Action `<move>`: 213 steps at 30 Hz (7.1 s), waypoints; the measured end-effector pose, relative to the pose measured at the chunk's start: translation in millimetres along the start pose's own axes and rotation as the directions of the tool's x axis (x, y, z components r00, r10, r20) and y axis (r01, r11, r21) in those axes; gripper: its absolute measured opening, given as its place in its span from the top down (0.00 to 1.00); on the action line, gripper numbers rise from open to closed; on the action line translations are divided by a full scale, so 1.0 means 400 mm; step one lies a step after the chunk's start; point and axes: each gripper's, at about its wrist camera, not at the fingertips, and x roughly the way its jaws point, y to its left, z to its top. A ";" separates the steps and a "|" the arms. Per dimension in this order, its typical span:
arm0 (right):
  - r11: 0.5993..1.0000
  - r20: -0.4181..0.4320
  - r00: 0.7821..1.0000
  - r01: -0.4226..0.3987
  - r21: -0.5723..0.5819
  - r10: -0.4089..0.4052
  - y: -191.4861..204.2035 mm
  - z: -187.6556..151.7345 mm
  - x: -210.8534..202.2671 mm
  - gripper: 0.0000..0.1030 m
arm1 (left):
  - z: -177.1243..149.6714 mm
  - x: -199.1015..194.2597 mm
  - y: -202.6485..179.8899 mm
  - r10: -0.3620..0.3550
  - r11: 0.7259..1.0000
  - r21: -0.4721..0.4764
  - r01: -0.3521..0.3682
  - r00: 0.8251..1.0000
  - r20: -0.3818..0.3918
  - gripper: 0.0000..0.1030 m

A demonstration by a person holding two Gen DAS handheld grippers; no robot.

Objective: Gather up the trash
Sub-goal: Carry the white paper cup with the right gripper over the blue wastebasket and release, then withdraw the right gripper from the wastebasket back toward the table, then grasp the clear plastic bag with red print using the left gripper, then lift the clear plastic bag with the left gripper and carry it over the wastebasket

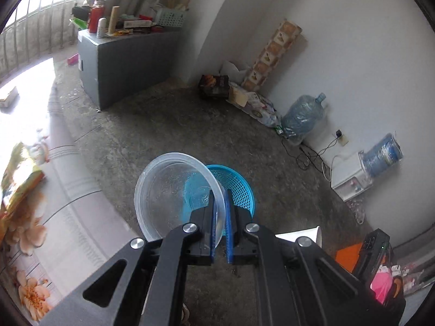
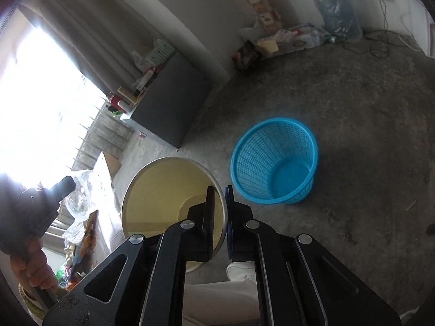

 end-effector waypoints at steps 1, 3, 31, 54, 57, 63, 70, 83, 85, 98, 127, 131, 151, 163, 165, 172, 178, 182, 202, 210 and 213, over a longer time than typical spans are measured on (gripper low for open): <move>1.000 0.000 1.000 0.008 0.019 -0.008 -0.020 0.015 0.014 0.94 | 0.015 0.042 -0.024 0.007 1.000 0.017 -0.007 1.000 -0.016 0.95; 0.998 -0.005 1.000 0.026 0.051 -0.026 -0.049 0.044 0.050 0.94 | 0.039 0.134 -0.071 0.012 0.999 0.052 -0.009 0.998 -0.058 0.95; 0.977 0.070 0.975 0.213 0.003 -0.213 -0.115 0.051 0.102 0.18 | 0.051 0.215 -0.125 -0.055 0.990 0.134 0.052 0.998 0.019 0.17; 0.835 0.428 0.876 0.397 -0.382 -0.221 0.218 -0.095 -0.131 0.08 | -0.221 -0.389 0.169 0.099 0.995 -0.011 -0.099 0.963 0.249 0.05; 0.792 0.434 0.890 0.362 -0.491 -0.137 0.259 -0.138 -0.148 0.08 | -0.262 -0.457 0.218 0.126 0.992 -0.039 -0.120 0.945 0.300 0.05; 0.745 0.397 0.916 0.228 -0.627 0.053 0.342 -0.204 -0.169 0.08 | -0.360 -0.576 0.317 0.188 0.981 -0.108 -0.159 0.908 0.376 0.05; 0.677 0.247 0.949 0.052 -0.735 0.194 0.469 -0.249 -0.134 0.08 | -0.462 -0.704 0.413 0.315 0.948 -0.193 -0.254 0.844 0.435 0.05; 0.688 -0.049 0.968 -0.209 -0.694 0.245 0.575 -0.309 -0.004 0.08 | -0.526 -0.831 0.597 0.487 0.868 -0.341 -0.362 0.756 0.437 0.06; 0.687 -0.085 0.965 -0.236 -0.687 0.246 0.591 -0.320 0.015 0.08 | -0.527 -0.843 0.621 0.497 0.861 -0.357 -0.362 0.747 0.442 0.05; 0.647 -0.231 0.938 -0.347 -0.679 0.259 0.697 -0.335 0.112 0.17 | -0.374 -0.898 0.764 0.446 0.876 -0.379 -0.298 0.798 0.404 0.06; 0.446 -0.457 0.864 -0.502 -0.741 0.213 0.951 -0.383 0.312 0.39 | -0.048 -0.490 1.414 0.348 0.656 -0.592 -0.467 0.884 -0.312 0.17; 0.447 -0.462 0.863 -0.502 -0.741 0.202 0.949 -0.394 0.323 0.39 | -0.027 -0.470 1.425 0.357 0.669 -0.564 -0.484 0.875 -0.328 0.17; 0.407 -0.445 0.882 -0.468 -0.784 0.158 0.966 -0.418 0.346 0.44 | 0.009 -0.449 1.413 0.518 0.699 -0.364 -0.615 0.787 -0.335 0.46; 0.331 -0.481 0.873 -0.478 -0.813 0.079 0.986 -0.472 0.393 0.58 | -0.018 -0.529 1.433 0.531 0.690 -0.398 -0.605 0.796 -0.290 0.86; 0.304 -0.487 0.870 -0.487 -0.819 0.082 0.993 -0.482 0.388 0.58 | -0.023 -0.536 1.431 0.529 0.693 -0.402 -0.598 0.801 -0.281 0.87; 0.270 -0.473 0.880 -0.466 -0.843 0.041 1.005 -0.513 0.404 0.88 | -0.030 -0.573 1.418 0.538 0.688 -0.423 -0.590 0.806 -0.248 0.90; 0.304 -0.458 0.886 -0.456 -0.837 0.068 1.003 -0.497 0.387 1.00 | -0.013 -0.640 1.385 0.579 0.675 -0.440 -0.592 0.795 -0.181 0.90; 0.317 -0.428 0.897 -0.440 -0.840 0.111 1.002 -0.480 0.353 1.00 | 0.001 -0.701 1.351 0.620 0.666 -0.460 -0.588 0.779 -0.099 0.90; 0.538 -0.131 0.923 -0.322 -0.779 0.362 0.901 -0.200 0.083 1.00 | 0.073 -0.940 0.849 0.517 0.848 -0.321 -0.422 0.791 0.327 0.90; 0.655 -0.010 0.936 -0.253 -0.712 0.351 0.739 -0.134 -0.029 1.00 | 0.101 -0.829 0.567 0.335 0.942 -0.104 -0.319 0.880 0.337 0.90; 0.708 0.028 0.943 -0.228 -0.669 0.331 0.668 -0.110 -0.058 1.00 | 0.116 -0.747 0.466 0.258 0.964 -0.022 -0.264 0.918 0.301 0.90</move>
